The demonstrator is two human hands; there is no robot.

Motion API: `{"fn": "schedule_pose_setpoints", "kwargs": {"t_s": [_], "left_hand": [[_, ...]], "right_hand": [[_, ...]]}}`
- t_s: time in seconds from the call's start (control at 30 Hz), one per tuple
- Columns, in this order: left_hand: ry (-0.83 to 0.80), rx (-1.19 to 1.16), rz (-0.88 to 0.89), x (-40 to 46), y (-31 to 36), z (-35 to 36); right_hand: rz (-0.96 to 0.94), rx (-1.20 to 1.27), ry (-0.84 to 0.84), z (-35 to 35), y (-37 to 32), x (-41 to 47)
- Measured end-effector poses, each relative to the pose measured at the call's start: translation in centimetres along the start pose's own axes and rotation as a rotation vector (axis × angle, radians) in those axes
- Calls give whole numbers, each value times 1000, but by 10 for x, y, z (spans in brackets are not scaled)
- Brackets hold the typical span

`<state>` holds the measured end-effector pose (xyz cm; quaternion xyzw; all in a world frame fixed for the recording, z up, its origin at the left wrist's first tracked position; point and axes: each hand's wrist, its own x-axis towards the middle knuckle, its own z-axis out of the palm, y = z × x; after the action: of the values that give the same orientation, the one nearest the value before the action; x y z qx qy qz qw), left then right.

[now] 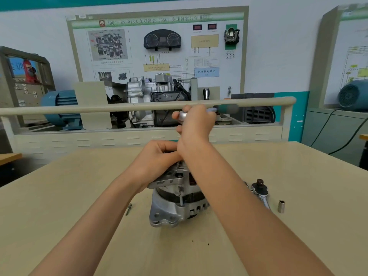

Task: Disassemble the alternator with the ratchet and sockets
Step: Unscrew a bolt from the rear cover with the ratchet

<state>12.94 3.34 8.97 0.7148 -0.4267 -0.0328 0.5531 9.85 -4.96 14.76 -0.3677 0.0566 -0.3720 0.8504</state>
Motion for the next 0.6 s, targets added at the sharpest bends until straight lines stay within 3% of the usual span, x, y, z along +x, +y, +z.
{"fn": "schedule_pose_setpoints", "kwargs": {"t_s": [0.13,0.23,0.3,0.43,0.47,0.53,0.6], "left_hand": [[-47,-54,-45,2,-1,-2],[-75,-105,-51,0,-1,-3],[-68,-108,-41,-1,1,-2],[-28,-50,2,2,3,1],[-22,-34,2,2,2,1],[-14,-53,-16,2,3,2],[-10,-72,-50,1,3,1]], "right_hand": [[471,-121,-422,-6,-15,16],[633,-86,-624,-12,-18,22],[590,-82,-576,-11,-18,19],[41,-35,-38,-4,-2,5],[-21,-28,16,-3,0,6],[72,-103,-38,-3,-3,9],[316,-188,-289,-3,-9,12]]}}
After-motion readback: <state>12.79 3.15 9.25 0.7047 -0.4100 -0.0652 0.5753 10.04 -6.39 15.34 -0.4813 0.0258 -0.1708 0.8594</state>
